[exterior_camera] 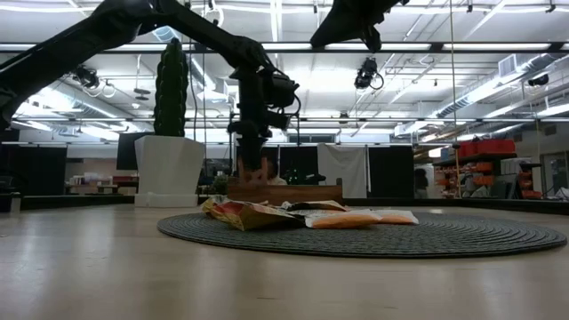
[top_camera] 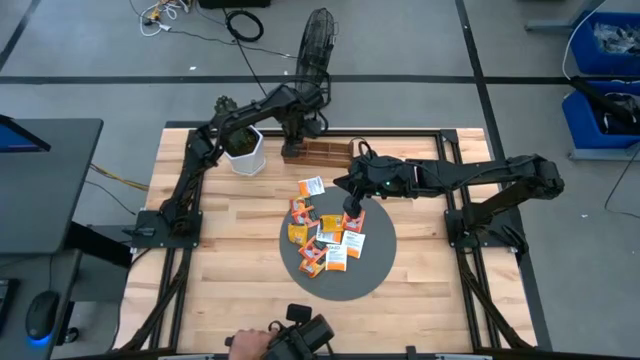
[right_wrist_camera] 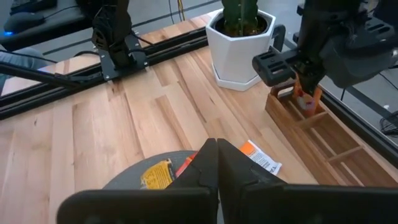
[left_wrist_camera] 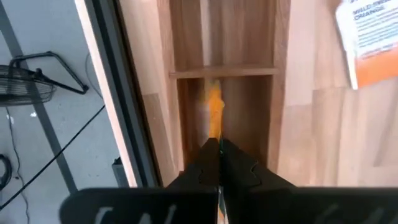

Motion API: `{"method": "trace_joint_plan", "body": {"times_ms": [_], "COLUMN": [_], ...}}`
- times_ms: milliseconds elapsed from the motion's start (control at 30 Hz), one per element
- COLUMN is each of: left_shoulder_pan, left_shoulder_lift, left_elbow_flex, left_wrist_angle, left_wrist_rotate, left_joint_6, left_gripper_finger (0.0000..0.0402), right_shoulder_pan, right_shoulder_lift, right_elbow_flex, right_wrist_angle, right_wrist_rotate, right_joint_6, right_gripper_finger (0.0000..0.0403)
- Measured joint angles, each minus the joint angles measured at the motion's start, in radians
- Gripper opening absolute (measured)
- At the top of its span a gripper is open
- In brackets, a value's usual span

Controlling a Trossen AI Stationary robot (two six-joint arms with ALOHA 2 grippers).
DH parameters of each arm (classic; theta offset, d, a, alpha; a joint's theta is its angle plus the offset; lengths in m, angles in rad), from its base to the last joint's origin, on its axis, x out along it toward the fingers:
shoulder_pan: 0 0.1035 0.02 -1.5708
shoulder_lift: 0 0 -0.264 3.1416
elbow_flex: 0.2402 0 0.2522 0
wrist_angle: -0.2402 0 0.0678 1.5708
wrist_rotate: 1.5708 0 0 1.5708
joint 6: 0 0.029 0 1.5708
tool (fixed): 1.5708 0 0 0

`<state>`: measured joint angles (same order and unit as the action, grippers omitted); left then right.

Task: Pick & Place Tea
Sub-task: Put the orange tea bag into the left section of the wooden organizer

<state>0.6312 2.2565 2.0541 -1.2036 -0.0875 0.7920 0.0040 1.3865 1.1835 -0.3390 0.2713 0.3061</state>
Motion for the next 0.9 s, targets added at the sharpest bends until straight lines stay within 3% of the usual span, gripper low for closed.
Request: {"method": "trace_joint_plan", "body": {"times_ms": [467,900], "left_shoulder_pan": [0.000,0.006], "left_shoulder_lift": [0.004,0.004], "left_elbow_flex": [0.000,0.000], "left_wrist_angle": [0.018,0.060], "left_wrist_rotate": [-0.004,-0.022], "left_joint_6": [0.004,0.003], "left_gripper_finger": [0.0006,0.0095], "right_shoulder_pan": [0.000,0.000], "right_shoulder_lift": [0.000,0.000], "right_elbow_flex": [0.000,0.000], "right_wrist_angle": [0.001,0.001], "right_wrist_rotate": [0.000,0.000], "right_joint_6": [-0.004,-0.005], "right_gripper_finger": [0.0000,0.0000]}}
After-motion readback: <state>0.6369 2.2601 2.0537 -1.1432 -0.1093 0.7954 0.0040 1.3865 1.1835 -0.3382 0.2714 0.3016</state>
